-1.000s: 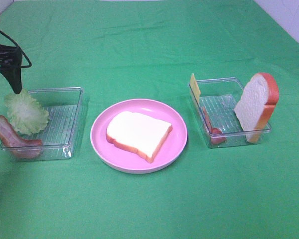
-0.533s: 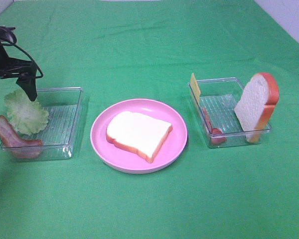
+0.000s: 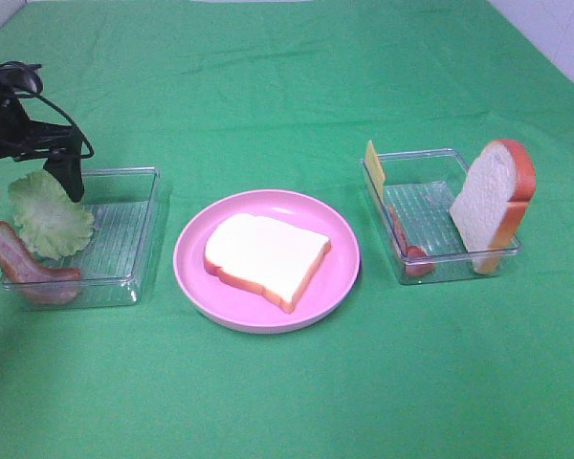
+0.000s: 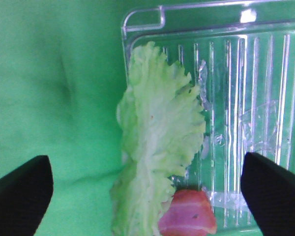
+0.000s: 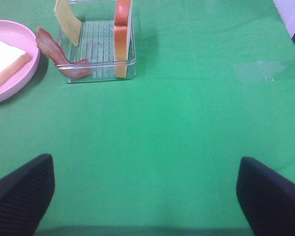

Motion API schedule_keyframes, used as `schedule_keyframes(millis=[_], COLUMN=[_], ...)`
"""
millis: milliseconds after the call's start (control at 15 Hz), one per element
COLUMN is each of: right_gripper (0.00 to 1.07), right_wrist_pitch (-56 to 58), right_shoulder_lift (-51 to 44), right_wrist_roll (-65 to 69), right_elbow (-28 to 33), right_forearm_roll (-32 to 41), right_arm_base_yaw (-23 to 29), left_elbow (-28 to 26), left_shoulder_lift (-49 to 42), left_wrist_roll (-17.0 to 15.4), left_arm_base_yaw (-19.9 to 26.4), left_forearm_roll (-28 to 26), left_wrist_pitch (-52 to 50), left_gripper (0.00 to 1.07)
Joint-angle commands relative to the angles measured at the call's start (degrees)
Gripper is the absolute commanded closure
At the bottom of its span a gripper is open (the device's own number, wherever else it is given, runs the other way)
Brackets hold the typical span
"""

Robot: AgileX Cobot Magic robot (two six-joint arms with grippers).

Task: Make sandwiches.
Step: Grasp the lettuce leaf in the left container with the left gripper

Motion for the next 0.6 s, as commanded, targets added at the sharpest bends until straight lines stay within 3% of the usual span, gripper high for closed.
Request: schedule_keyframes(millis=[67, 133, 200, 267, 467, 600], right_gripper=[0.11, 0.11, 0.11, 0.11, 0.11, 0.11], right_wrist_pitch=[-0.6, -0.6, -0.6, -0.6, -0.6, -0.6], right_shoulder_lift=[-1.8, -1.8, -1.8, -1.8, -1.8, -1.8], right_wrist_roll=[-0.5, -0.5, -0.5, -0.5, -0.5, -0.5], right_elbow=[0.3, 0.3, 0.3, 0.3, 0.3, 0.3], right_forearm_roll=[0.3, 0.3, 0.3, 0.3, 0.3, 0.3], right_arm_base_yaw=[-0.4, -0.4, -0.4, -0.4, -0.4, -0.4], left_elbow=[0.3, 0.3, 0.3, 0.3, 0.3, 0.3], left_shoulder_lift=[-0.2, -0.2, -0.2, -0.2, -0.2, -0.2], left_wrist_roll=[0.2, 0.2, 0.0, 0.0, -0.1, -2.2], left_arm_base_yaw=[0.1, 0.1, 0.1, 0.1, 0.1, 0.1], left_forearm_roll=[-0.5, -0.5, -0.5, -0.5, -0.5, -0.1], left_wrist_pitch=[0.1, 0.1, -0.1, -0.1, 0.3, 0.9], left_gripper=[0.20, 0.28, 0.47, 0.56, 0.74, 0.85])
